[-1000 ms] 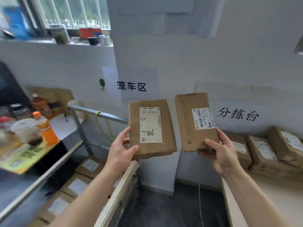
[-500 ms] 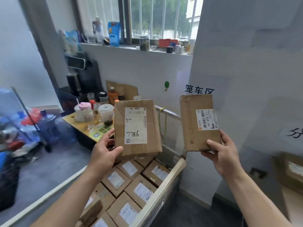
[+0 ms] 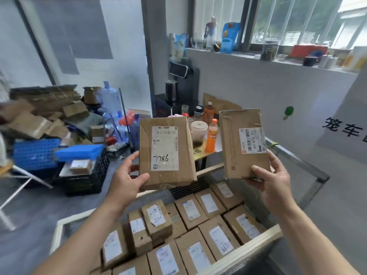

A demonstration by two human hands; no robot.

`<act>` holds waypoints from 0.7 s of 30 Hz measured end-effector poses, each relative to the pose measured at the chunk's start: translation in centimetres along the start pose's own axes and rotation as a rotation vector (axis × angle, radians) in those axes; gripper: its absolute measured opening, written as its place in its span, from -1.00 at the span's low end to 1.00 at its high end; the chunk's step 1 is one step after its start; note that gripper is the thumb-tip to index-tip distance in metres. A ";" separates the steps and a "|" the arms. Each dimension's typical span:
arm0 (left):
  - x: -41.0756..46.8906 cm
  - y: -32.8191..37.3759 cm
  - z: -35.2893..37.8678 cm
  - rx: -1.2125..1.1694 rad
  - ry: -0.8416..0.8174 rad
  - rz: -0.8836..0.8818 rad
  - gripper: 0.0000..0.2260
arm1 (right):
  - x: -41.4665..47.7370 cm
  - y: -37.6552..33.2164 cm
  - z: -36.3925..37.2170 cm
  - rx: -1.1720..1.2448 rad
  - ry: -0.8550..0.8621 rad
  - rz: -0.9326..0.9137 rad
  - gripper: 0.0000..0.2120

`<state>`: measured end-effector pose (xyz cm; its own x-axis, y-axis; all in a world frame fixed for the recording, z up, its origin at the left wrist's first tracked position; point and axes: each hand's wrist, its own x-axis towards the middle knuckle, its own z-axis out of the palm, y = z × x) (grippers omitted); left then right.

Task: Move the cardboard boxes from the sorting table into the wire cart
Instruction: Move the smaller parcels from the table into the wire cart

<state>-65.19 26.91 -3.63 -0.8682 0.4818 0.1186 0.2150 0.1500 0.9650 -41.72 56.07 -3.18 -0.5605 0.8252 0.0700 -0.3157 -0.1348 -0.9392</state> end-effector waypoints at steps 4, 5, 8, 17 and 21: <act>-0.4 -1.0 -2.2 0.027 0.119 -0.055 -0.38 | 2.1 1.1 2.9 -0.005 -0.115 0.043 -0.44; -0.6 -1.2 -2.5 0.030 0.146 -0.062 -0.37 | 2.6 1.3 3.5 -0.017 -0.140 0.049 -0.44; -1.4 -1.6 -3.1 0.009 0.214 -0.081 -0.35 | 4.0 2.1 4.8 -0.042 -0.212 0.067 -0.44; -4.6 -2.8 -3.3 0.036 0.370 -0.137 -0.35 | 6.2 4.2 7.0 -0.038 -0.354 0.171 -0.44; -6.0 -3.4 -3.5 0.028 0.413 -0.159 -0.36 | 6.5 5.2 7.9 -0.045 -0.398 0.205 -0.45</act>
<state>-62.27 20.47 -6.82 -0.9961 0.0659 0.0580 0.0712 0.2205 0.9728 -53.02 56.36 -4.92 -0.8617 0.5074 -0.0037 -0.1387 -0.2425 -0.9602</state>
